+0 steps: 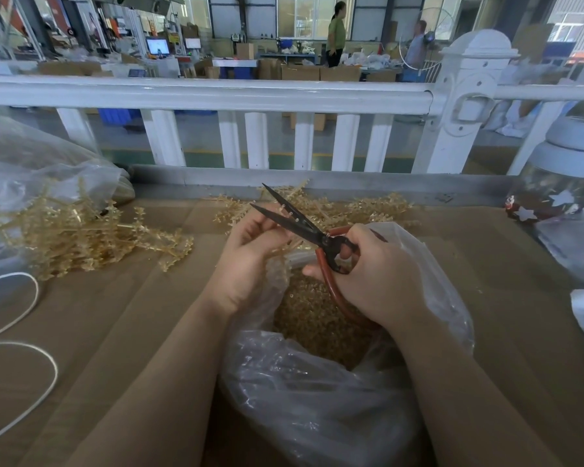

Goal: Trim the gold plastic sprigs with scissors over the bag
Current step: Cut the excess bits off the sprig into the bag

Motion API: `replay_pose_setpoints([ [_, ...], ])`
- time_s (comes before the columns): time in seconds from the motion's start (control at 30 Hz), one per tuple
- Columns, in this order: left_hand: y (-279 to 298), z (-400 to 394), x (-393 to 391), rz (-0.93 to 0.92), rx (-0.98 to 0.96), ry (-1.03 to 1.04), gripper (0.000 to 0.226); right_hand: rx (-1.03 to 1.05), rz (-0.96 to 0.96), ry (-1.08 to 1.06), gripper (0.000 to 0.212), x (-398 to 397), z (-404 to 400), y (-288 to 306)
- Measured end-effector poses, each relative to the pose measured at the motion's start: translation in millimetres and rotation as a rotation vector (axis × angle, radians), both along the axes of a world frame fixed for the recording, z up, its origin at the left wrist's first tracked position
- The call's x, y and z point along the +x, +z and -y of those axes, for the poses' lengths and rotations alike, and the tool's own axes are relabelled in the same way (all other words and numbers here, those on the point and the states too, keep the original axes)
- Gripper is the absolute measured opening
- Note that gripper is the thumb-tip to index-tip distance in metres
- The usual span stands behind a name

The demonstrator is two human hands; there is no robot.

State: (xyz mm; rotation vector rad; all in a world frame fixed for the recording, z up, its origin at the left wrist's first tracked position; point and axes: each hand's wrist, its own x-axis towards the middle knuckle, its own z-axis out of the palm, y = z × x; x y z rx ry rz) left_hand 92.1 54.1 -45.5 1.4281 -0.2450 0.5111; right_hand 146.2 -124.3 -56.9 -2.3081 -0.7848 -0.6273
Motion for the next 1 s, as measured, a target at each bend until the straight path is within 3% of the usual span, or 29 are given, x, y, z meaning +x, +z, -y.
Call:
replay_pose_setpoints([
  [0.2, 1.4, -7.1, 1.4, 0.038, 0.006, 0.066, 0.019, 0.014, -0.004, -0.011, 0.066, 0.7, 0.9, -0.2],
  [0.37, 2.6, -7.0, 1.0, 0.011, 0.051, 0.073, 0.01, 0.008, -0.032, -0.007, 0.065, 1.5, 0.8, -0.9],
  [0.57, 3.2, -6.8, 1.0, 0.007, 0.059, 0.048, 0.013, 0.066, -0.008, 0.02, 0.052, -1.1, 1.2, -1.0],
  [0.73, 4.2, -4.6, -1.5, -0.025, 0.097, 0.042, 0.008, 0.015, -0.031, 0.008, 0.063, -0.1, 0.9, -1.5],
  [1.0, 4.1, -4.7, -2.6, -0.057, 0.122, 0.062, 0.014, -0.007, -0.012, 0.003, 0.062, 0.4, 0.0, -1.6],
])
